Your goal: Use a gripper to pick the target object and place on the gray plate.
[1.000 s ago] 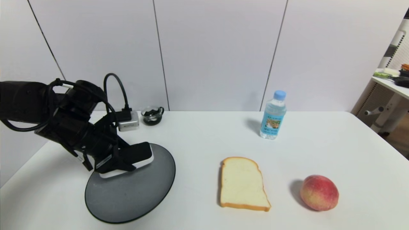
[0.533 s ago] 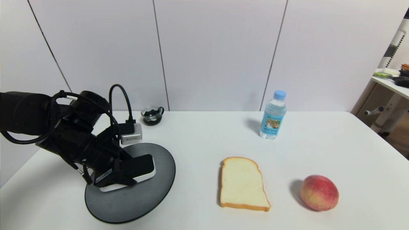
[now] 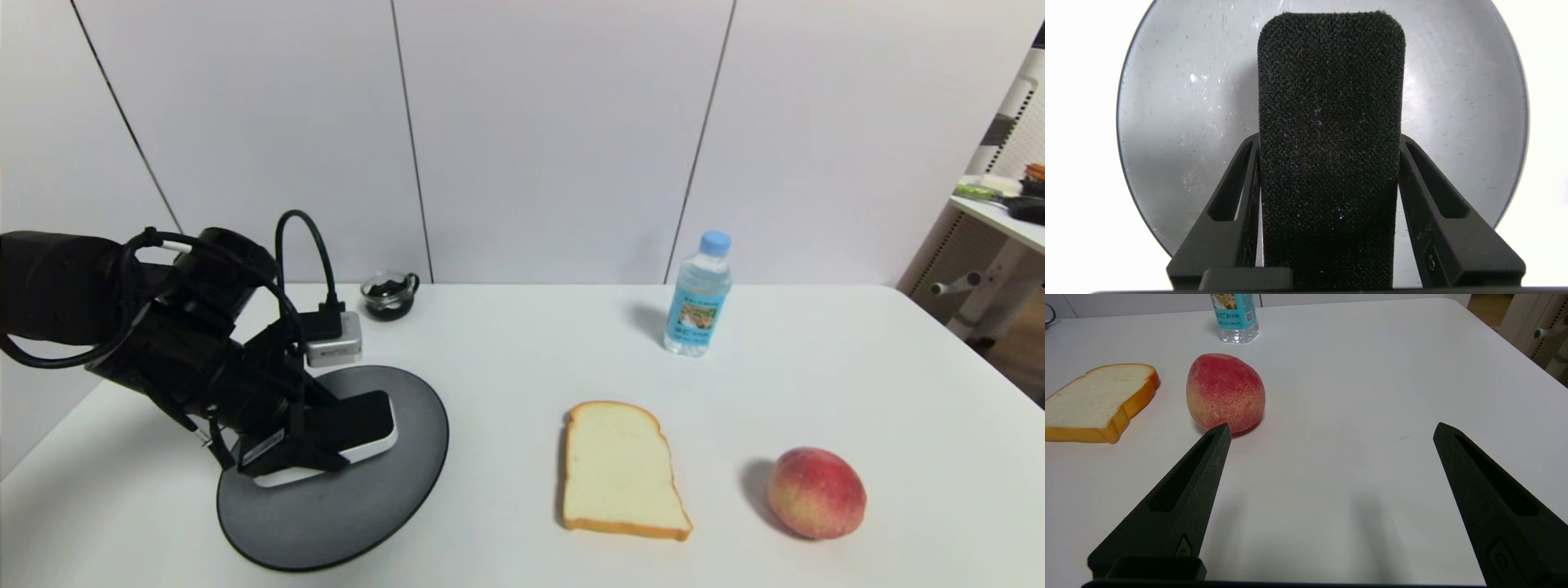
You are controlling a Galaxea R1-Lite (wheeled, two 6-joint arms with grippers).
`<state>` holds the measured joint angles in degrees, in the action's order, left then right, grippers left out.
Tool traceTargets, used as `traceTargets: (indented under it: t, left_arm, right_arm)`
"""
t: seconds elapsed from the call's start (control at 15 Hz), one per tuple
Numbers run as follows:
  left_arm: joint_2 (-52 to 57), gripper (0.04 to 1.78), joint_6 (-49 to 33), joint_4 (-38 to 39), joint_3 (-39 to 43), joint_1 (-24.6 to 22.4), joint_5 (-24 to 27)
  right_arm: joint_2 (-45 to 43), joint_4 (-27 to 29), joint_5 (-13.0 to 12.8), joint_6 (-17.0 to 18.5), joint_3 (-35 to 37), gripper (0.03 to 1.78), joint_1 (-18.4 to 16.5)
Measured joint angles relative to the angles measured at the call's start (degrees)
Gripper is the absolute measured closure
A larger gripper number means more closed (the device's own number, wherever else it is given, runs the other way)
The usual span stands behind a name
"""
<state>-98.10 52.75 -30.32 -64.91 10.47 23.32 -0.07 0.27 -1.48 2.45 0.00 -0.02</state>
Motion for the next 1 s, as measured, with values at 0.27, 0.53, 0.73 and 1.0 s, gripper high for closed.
traceTargets:
  t: [0.27,0.53,0.73,1.0]
  left_arm:
    - [1.0,0.82,-0.1,0.0,0.3,0.1,-0.2]
    - [0.7,0.55,0.1,3.9,0.9,0.1,-0.2]
    - [0.3,0.41,0.0,4.5,1.2,0.4,-0.2]
    - [2.6,0.29,-0.7,4.5,-1.0,0.8,-1.0]
  right_arm:
    - [0.0,0.0,0.0,0.0,0.0,0.1,0.0]
    - [0.0,0.0,0.0,0.0,0.0,0.1,0.0]
    - [0.0,0.0,0.0,0.0,0.0,0.1,0.0]
    - [0.0,0.0,0.0,0.0,0.0,0.1,0.0]
